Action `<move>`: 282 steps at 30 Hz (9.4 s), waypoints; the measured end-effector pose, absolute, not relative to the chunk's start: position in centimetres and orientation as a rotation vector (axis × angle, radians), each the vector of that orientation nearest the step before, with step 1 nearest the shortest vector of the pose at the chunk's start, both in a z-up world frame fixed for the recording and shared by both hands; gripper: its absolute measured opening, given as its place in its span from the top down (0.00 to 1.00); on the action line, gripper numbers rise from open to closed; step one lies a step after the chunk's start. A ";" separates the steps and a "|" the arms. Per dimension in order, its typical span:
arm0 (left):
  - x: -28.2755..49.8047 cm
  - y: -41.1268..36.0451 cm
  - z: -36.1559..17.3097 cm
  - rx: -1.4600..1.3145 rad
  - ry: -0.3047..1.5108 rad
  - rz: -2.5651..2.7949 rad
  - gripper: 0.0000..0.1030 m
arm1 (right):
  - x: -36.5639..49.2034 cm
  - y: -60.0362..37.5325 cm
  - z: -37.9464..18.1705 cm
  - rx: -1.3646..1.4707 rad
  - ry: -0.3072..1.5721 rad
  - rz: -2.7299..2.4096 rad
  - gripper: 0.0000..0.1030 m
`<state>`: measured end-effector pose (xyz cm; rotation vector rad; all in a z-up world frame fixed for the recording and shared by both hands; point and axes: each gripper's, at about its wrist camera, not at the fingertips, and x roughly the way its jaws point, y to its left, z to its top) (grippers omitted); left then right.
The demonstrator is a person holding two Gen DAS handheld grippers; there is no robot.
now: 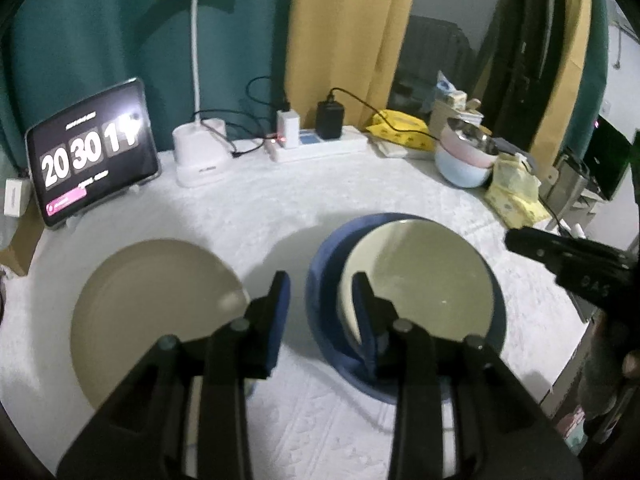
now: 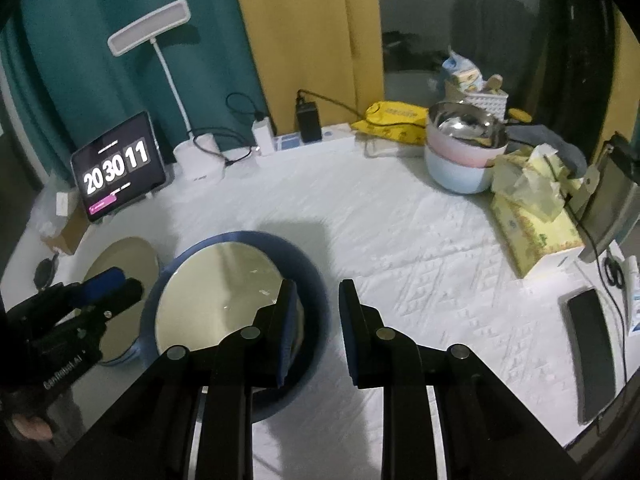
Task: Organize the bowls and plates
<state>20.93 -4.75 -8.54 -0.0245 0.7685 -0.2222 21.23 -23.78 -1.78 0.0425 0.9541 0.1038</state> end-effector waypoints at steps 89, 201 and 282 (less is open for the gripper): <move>20.9 -5.7 -10.0 0.039 0.686 -0.304 0.89 | 20.2 -24.7 -5.0 0.276 0.923 0.053 0.92; 21.0 12.3 -9.9 -0.015 0.657 0.043 0.85 | 27.1 -4.2 -7.3 0.134 1.036 0.322 0.88; 3.2 3.2 -2.5 -0.025 0.433 -0.036 0.24 | 10.4 -14.7 3.6 0.028 0.742 0.187 0.45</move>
